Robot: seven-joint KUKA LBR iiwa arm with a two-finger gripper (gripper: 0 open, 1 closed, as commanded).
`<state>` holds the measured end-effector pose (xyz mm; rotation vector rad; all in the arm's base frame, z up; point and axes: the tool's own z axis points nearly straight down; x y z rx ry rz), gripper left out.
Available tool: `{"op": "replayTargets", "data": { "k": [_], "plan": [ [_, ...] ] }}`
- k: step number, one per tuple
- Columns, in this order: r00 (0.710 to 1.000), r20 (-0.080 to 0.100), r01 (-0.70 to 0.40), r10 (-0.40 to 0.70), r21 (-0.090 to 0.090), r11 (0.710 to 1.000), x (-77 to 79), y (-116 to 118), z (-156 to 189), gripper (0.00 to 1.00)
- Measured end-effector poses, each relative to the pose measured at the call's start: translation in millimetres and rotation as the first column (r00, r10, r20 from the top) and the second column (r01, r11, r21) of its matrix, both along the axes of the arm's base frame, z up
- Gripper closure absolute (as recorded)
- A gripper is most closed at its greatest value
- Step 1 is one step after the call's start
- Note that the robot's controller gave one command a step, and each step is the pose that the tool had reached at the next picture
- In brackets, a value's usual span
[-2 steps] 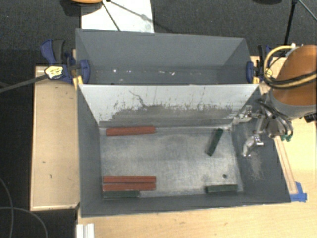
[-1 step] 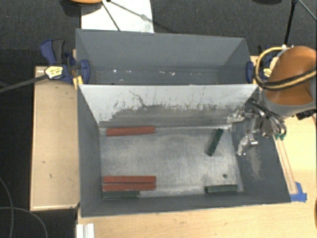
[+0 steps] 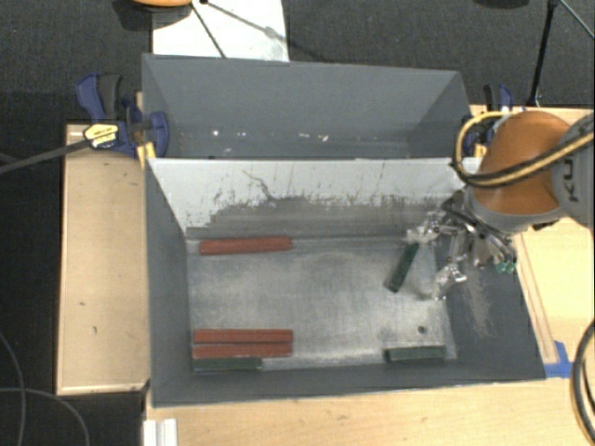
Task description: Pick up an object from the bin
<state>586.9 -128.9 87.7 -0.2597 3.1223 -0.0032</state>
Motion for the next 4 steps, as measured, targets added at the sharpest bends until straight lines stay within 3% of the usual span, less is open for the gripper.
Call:
{"op": "replayTargets", "data": {
  "k": [1, 2, 3, 4],
  "plan": [
    [0.999, -0.002, -0.034, 0.034, 0.001, 0.999, -1.0, 1.9, -7.7, 1.00],
    [0.999, -0.003, -0.034, 0.034, 0.001, 0.999, -1.1, 1.9, -7.7, 1.00],
    [0.971, -0.006, -0.237, 0.237, -0.002, 0.971, 0.9, 26.5, -11.6, 1.00],
    [0.947, -0.002, -0.320, 0.320, -0.002, 0.947, -56.7, 50.1, 196.3, 1.00]
  ]
}}
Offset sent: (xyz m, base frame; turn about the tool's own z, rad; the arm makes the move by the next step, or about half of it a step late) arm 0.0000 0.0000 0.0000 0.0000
